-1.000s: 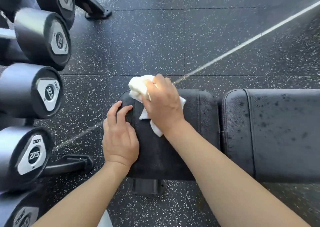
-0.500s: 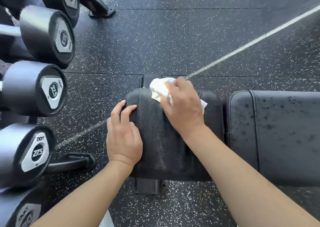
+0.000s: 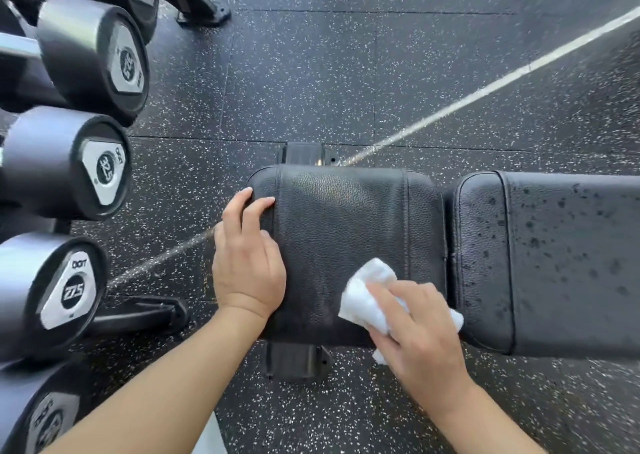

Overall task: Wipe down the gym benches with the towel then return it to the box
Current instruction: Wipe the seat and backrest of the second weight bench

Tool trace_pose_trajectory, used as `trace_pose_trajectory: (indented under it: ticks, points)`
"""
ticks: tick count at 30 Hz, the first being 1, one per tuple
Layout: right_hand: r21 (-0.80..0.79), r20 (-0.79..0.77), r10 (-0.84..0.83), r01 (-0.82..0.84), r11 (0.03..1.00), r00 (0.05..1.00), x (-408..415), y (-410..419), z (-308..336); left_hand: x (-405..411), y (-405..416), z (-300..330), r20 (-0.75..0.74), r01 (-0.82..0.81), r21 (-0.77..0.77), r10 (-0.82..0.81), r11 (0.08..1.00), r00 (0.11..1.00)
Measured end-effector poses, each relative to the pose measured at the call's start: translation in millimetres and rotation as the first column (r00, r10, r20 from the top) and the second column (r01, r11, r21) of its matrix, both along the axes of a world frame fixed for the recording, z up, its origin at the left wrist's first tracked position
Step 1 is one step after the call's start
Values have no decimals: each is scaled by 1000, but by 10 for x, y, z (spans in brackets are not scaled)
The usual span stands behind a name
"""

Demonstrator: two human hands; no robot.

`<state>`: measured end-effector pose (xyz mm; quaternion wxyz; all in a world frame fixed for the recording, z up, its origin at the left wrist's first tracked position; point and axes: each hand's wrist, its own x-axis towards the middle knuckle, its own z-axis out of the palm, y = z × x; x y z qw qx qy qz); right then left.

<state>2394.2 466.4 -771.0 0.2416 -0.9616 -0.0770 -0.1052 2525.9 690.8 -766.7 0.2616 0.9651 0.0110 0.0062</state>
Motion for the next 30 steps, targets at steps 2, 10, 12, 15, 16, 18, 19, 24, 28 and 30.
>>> trace_pose_trajectory:
  ticks: [2,10,12,15,16,18,19,24,28,30]
  points:
    - [-25,25,-47,48,999,999,327,145,7,-5,9,1,-8,2,-8,-2,1000,1000]
    - [-4,62,-156,156,988,986,1753,900,140,-3,2,1,-14,7,-23,-7,1000,1000]
    - [14,68,-131,130,991,989,1487,798,125,-3,2,2,-8,13,-20,-13,1000,1000]
    - [1,52,-76,76,997,996,657,429,18,-3,6,1,2,10,-27,-10,1000,1000]
    - [-4,44,-69,70,998,997,371,269,-10,-5,2,-3,1,7,-34,-7,999,1000]
    - [-6,43,-70,71,997,997,30,-29,-44,-13,9,-19,5,10,-42,-10,999,1000]
    - [-8,48,-73,74,997,996,-10,-129,-59,-15,15,-28,10,11,-43,-11,999,1000]
    - [13,88,-161,161,987,983,719,-194,-65,-8,13,-41,17,6,-25,-6,1000,1000]
    - [3,78,-319,320,947,944,1685,-339,15,-9,5,-37,31,21,-16,-20,1000,999]
    - [-10,50,-338,339,941,940,1872,-359,42,-5,3,-39,29,16,-20,-15,1000,999]
